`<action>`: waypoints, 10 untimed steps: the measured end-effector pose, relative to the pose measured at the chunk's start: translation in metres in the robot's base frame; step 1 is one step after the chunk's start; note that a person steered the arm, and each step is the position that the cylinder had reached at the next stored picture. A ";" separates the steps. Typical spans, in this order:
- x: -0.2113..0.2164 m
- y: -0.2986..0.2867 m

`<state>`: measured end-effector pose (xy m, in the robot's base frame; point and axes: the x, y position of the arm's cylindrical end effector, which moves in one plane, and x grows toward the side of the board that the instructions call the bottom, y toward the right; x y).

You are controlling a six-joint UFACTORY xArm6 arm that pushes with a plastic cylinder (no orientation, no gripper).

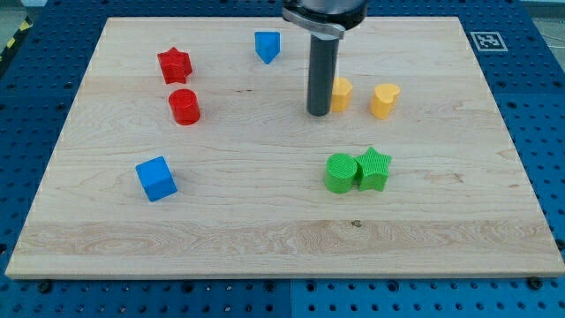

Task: Move yellow hexagon into yellow heart

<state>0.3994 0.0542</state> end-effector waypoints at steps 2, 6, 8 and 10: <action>0.028 0.020; 0.005 0.072; 0.027 0.086; 0.014 0.007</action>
<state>0.4131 0.0608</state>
